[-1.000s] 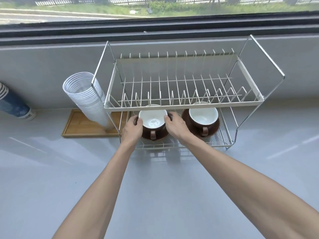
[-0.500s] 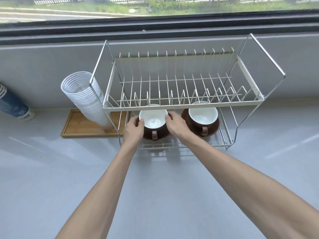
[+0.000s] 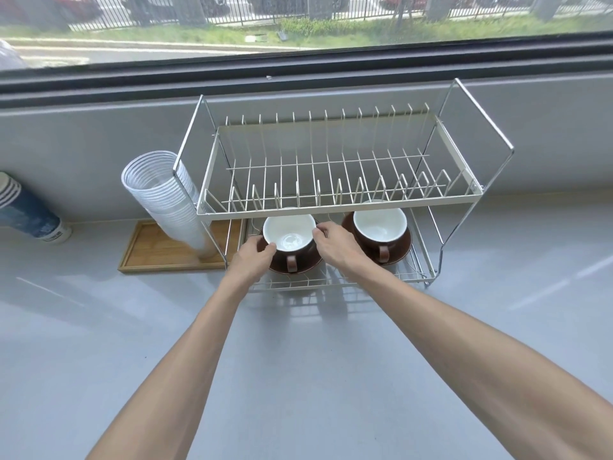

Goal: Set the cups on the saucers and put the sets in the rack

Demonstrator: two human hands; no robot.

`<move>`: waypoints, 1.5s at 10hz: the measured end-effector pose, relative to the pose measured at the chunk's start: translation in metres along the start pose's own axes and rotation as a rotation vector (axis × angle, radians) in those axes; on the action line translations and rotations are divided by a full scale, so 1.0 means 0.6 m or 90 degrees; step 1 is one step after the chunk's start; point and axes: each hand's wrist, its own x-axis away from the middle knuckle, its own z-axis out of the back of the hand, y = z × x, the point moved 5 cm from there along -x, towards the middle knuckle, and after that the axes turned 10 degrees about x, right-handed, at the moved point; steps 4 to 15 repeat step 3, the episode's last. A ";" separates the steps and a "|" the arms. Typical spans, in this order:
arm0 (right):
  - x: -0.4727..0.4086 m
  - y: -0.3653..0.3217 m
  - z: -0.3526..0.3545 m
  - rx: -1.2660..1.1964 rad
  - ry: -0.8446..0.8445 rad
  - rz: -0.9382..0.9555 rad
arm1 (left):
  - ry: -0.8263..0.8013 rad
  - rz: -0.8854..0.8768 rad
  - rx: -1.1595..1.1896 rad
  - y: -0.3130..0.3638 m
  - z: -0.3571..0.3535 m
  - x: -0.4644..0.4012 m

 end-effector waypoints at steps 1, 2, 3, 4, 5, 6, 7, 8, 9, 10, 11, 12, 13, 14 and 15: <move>0.017 -0.009 0.015 0.064 0.011 0.019 | -0.055 -0.005 -0.103 0.007 0.014 0.014; 0.035 -0.017 0.026 0.161 0.000 0.038 | -0.087 -0.029 -0.189 0.024 0.022 0.044; 0.055 -0.027 0.037 0.238 -0.030 0.055 | -0.105 -0.041 -0.254 0.048 0.024 0.076; 0.055 -0.027 0.037 0.238 -0.030 0.055 | -0.105 -0.041 -0.254 0.048 0.024 0.076; 0.055 -0.027 0.037 0.238 -0.030 0.055 | -0.105 -0.041 -0.254 0.048 0.024 0.076; 0.055 -0.027 0.037 0.238 -0.030 0.055 | -0.105 -0.041 -0.254 0.048 0.024 0.076; 0.055 -0.027 0.037 0.238 -0.030 0.055 | -0.105 -0.041 -0.254 0.048 0.024 0.076; 0.055 -0.027 0.037 0.238 -0.030 0.055 | -0.105 -0.041 -0.254 0.048 0.024 0.076; 0.055 -0.027 0.037 0.238 -0.030 0.055 | -0.105 -0.041 -0.254 0.048 0.024 0.076; 0.055 -0.027 0.037 0.238 -0.030 0.055 | -0.105 -0.041 -0.254 0.048 0.024 0.076; 0.055 -0.027 0.037 0.238 -0.030 0.055 | -0.105 -0.041 -0.254 0.048 0.024 0.076; 0.055 -0.027 0.037 0.238 -0.030 0.055 | -0.105 -0.041 -0.254 0.048 0.024 0.076; 0.055 -0.027 0.037 0.238 -0.030 0.055 | -0.105 -0.041 -0.254 0.048 0.024 0.076; 0.055 -0.027 0.037 0.238 -0.030 0.055 | -0.105 -0.041 -0.254 0.048 0.024 0.076; 0.055 -0.027 0.037 0.238 -0.030 0.055 | -0.105 -0.041 -0.254 0.048 0.024 0.076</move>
